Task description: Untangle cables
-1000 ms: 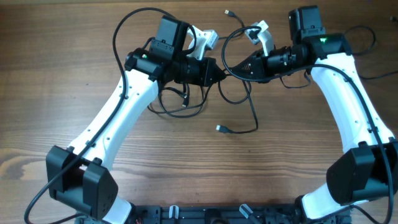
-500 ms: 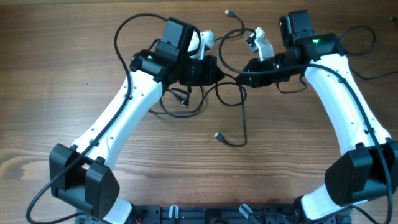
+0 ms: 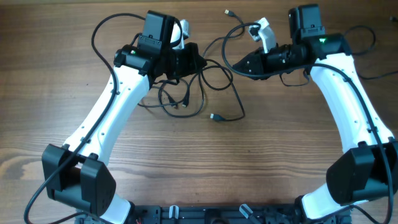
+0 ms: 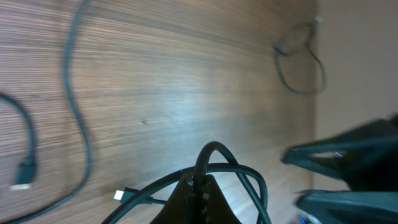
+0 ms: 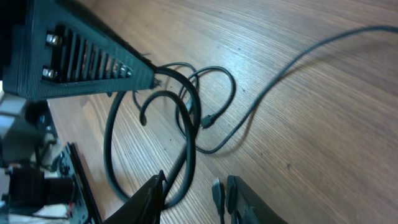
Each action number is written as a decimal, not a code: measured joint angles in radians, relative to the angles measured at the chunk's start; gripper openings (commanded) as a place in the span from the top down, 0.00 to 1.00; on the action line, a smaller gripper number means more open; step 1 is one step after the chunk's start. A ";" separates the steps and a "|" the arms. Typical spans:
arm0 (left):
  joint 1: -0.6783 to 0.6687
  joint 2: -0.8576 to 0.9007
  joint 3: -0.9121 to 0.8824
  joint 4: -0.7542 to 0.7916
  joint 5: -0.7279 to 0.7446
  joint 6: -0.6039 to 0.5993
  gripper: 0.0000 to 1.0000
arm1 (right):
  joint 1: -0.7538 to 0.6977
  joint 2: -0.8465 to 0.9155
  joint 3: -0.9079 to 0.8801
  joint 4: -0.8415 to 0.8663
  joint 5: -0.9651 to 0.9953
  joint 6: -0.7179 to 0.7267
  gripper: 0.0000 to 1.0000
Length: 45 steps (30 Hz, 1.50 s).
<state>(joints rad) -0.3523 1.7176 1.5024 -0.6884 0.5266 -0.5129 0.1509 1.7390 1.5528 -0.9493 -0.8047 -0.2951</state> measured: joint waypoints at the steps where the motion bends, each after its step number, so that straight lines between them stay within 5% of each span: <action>1: 0.000 0.000 0.000 0.013 0.042 0.005 0.96 | 0.011 0.000 0.000 0.000 -0.005 -0.021 0.66; 3: 0.000 0.000 0.000 0.024 0.106 0.011 0.96 | 0.034 0.000 0.000 0.000 -0.007 -0.048 0.67; 9: 0.000 0.000 0.000 0.023 0.168 0.014 0.96 | 0.040 0.000 0.000 -0.005 0.001 -0.063 0.96; 18: 0.000 0.000 0.001 -0.014 0.119 0.014 0.96 | 0.029 0.000 0.000 0.084 -0.004 0.122 0.96; 25: -0.011 0.000 0.003 -0.146 -0.140 -0.045 0.96 | -0.288 -0.196 -0.008 0.149 -0.288 0.251 0.96; 31: -0.008 0.001 0.003 -0.184 -0.193 -0.050 0.96 | -0.545 -0.300 -0.008 0.257 -0.339 0.563 0.91; 35: -0.008 0.001 0.002 -0.102 -0.170 -0.037 0.96 | -0.448 -0.299 -0.008 0.209 -0.338 0.570 0.69; 40: -0.008 0.002 -0.005 0.258 0.061 0.008 0.96 | -0.226 -0.299 -0.008 0.190 -0.249 0.606 0.69; 45: -0.008 0.002 -0.004 0.360 0.169 -0.050 0.96 | -0.063 -0.277 -0.008 0.196 -0.045 0.767 0.73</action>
<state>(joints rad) -0.3599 1.7195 1.4982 -0.3286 0.6960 -0.5629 0.0875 1.4620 1.5452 -0.7532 -0.8494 0.4721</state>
